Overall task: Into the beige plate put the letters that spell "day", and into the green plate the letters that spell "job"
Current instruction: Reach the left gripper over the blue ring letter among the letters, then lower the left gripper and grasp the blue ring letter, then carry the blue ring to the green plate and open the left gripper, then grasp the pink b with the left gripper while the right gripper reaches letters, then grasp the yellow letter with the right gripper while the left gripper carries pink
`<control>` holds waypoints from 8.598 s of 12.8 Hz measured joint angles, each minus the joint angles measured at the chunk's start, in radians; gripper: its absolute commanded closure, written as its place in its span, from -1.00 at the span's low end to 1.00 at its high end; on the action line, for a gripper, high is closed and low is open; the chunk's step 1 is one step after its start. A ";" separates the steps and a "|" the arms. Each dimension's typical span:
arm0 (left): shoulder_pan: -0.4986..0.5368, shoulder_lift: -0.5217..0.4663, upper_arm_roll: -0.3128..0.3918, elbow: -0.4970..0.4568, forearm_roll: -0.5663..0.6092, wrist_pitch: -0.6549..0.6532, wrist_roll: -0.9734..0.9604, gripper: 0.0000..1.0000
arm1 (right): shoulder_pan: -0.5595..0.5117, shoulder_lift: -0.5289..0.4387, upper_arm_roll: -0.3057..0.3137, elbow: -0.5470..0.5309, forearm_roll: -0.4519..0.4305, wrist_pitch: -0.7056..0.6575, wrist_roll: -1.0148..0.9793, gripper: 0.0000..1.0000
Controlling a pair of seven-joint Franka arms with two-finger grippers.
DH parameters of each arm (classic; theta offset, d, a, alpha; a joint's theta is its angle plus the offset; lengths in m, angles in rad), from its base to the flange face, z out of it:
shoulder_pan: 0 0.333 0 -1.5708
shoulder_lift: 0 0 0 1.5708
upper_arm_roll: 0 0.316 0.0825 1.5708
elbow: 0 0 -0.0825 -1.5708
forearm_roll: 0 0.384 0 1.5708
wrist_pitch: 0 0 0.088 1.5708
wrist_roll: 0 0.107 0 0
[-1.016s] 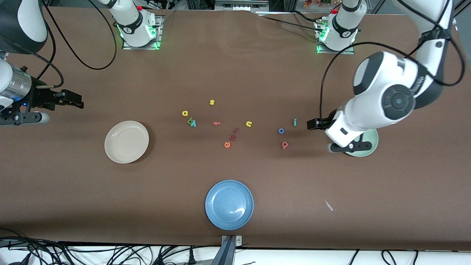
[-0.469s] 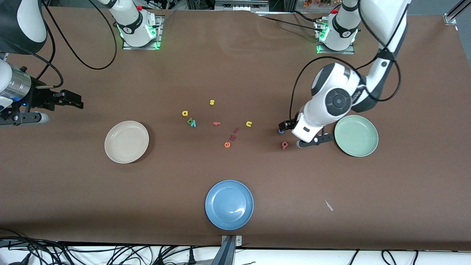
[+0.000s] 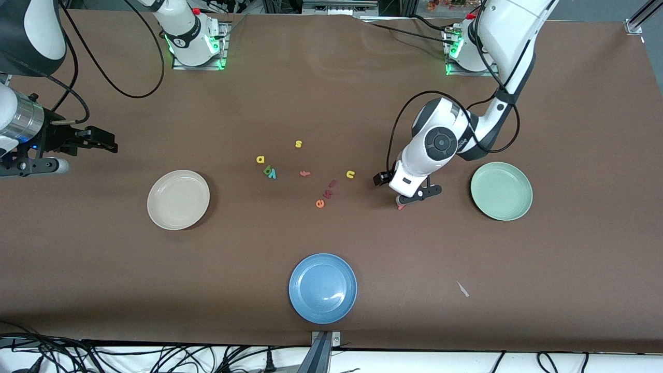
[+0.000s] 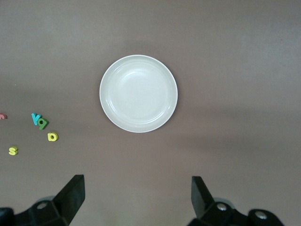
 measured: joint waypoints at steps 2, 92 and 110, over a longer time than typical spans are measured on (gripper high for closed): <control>0.000 0.024 0.001 -0.017 0.001 0.038 0.000 -0.60 | 0.006 0.000 0.007 0.000 0.001 0.001 0.000 -1.00; 0.145 0.275 -0.113 0.327 0.313 -0.142 0.040 0.69 | 0.190 0.275 0.341 -0.672 -0.119 1.049 0.641 0.39; 0.165 0.259 -0.116 0.360 0.313 -0.211 0.039 1.00 | 0.088 0.140 -0.019 -0.534 -0.138 0.776 -0.095 -0.56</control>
